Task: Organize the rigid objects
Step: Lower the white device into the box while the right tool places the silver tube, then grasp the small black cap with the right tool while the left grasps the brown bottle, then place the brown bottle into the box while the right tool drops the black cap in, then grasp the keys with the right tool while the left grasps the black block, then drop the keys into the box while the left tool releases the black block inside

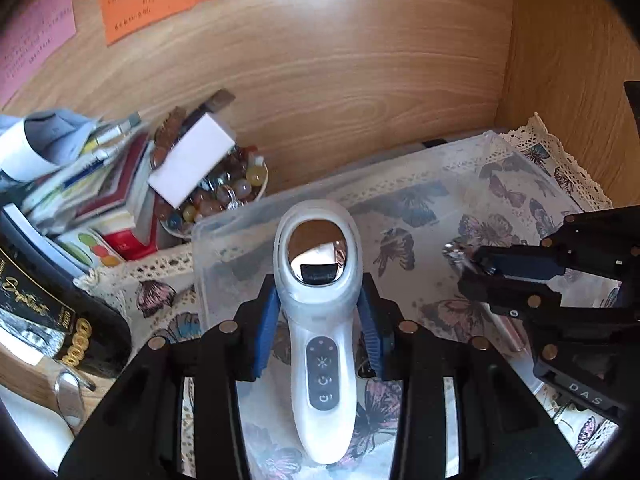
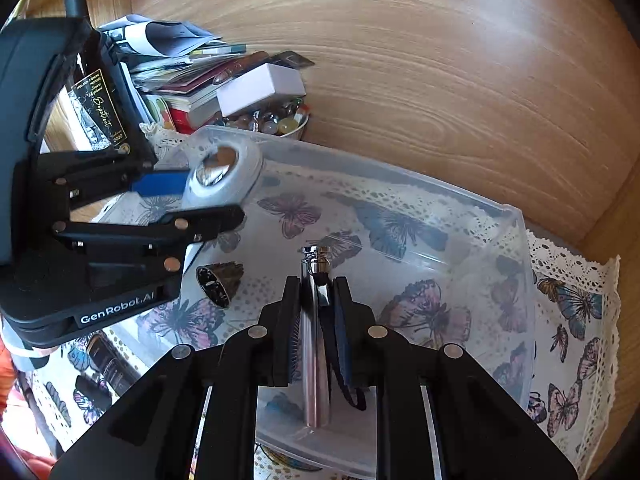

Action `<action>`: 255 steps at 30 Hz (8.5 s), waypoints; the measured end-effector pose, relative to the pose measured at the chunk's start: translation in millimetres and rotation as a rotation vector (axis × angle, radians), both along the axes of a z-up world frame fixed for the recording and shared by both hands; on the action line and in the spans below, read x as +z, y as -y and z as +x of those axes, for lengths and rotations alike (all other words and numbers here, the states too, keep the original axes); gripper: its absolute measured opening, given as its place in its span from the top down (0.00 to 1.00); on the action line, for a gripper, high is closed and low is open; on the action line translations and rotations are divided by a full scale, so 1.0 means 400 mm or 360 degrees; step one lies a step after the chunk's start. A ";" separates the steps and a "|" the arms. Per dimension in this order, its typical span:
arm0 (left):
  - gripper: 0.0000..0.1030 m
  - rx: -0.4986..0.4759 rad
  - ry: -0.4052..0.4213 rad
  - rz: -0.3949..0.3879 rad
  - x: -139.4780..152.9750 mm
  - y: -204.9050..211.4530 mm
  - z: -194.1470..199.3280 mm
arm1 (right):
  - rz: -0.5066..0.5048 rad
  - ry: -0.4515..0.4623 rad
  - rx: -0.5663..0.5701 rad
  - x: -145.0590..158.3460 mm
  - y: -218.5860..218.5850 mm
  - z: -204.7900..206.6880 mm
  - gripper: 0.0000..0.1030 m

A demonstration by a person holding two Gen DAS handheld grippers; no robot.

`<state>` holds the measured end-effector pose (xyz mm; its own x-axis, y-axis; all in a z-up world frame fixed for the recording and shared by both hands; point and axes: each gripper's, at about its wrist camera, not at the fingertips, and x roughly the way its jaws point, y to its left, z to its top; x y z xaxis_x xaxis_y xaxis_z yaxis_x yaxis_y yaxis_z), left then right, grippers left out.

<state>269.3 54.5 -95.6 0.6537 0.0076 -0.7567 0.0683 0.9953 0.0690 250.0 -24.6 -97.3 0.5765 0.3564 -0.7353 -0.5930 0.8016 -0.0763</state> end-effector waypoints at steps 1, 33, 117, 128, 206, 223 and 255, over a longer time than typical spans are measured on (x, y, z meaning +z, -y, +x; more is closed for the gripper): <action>0.61 -0.0003 -0.0001 -0.0012 0.001 0.001 -0.003 | -0.0007 0.0011 0.0000 0.002 -0.002 -0.003 0.86; 0.01 0.0095 0.0078 -0.0211 0.042 -0.024 -0.334 | 0.0161 0.0260 -0.0262 0.064 0.254 -0.246 0.15; 0.20 0.0032 -0.0024 -0.0267 0.005 0.081 -0.055 | 0.0089 0.0181 -0.0282 0.031 0.187 -0.034 0.75; 0.12 0.0008 0.0015 -0.0251 0.039 0.088 -0.087 | 0.0098 0.0255 -0.0245 0.065 0.185 -0.085 0.66; 0.67 0.0115 0.0061 -0.0211 -0.073 0.006 -0.461 | 0.0028 0.0127 -0.0437 -0.112 0.229 -0.308 0.43; 0.67 0.0060 0.0331 -0.0204 0.074 0.033 -0.432 | 0.0192 0.0433 -0.0420 0.087 0.258 -0.306 0.43; 0.67 0.0065 0.0215 -0.0220 0.057 -0.001 -0.155 | 0.0077 0.0313 -0.0182 0.056 0.078 -0.093 0.43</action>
<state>207.3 55.1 -72.6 0.7506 -0.0618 -0.6579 0.0273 0.9977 -0.0626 212.8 -55.8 -75.1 0.7456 0.3129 -0.5883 -0.4757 0.8682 -0.1411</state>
